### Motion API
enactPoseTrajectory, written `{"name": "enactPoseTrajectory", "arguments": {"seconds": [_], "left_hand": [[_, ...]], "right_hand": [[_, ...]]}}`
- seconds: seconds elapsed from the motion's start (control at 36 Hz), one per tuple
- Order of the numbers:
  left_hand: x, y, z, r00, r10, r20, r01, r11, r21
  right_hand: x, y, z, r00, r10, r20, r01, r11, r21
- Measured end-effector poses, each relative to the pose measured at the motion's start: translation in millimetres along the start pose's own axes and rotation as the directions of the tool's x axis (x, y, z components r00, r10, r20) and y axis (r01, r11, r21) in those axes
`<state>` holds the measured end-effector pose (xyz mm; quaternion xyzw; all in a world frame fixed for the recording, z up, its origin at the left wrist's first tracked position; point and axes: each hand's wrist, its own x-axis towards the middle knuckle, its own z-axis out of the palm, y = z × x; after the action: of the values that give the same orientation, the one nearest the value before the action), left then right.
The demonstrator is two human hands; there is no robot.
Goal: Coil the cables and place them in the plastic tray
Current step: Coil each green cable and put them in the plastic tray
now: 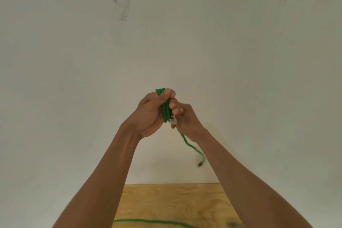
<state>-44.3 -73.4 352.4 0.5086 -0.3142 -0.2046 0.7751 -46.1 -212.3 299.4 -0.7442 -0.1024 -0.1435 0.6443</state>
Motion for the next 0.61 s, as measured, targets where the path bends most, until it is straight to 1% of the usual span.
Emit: {"name": "enactPoseTrajectory", "arguments": {"seconds": [0.08,0.17,0.28,0.44,0.5,0.56,0.61], "left_hand": [[7,-1,-8,0.998,0.019,-0.063,-0.017,0.999,0.034],[12,-5,-14,0.994,0.048,-0.098,-0.040,0.996,0.075],[17,-8,-16,0.987,0.081,-0.141,-0.067,0.993,0.098],[19,-11,-21,0.975,0.088,-0.205,-0.069,0.992,0.102],[20,-11,-26,0.962,0.124,-0.242,-0.100,0.989,0.112],[21,-11,-33,0.946,0.199,-0.257,-0.146,0.967,0.210],[19,-9,-41,0.937,0.244,-0.249,-0.127,0.904,0.407]], "right_hand": [[-6,9,8,0.998,0.059,0.001,-0.059,0.998,-0.039],[-9,6,14,0.998,0.056,-0.014,-0.056,0.997,-0.047],[-11,8,17,0.996,0.088,-0.031,-0.087,0.995,0.038],[-14,8,22,0.989,0.139,0.041,-0.144,0.980,0.137],[-16,9,23,0.986,0.150,0.068,-0.159,0.975,0.153],[-19,10,24,0.983,0.166,0.083,-0.178,0.972,0.155],[-20,10,23,0.979,0.182,0.093,-0.190,0.978,0.086]]}}
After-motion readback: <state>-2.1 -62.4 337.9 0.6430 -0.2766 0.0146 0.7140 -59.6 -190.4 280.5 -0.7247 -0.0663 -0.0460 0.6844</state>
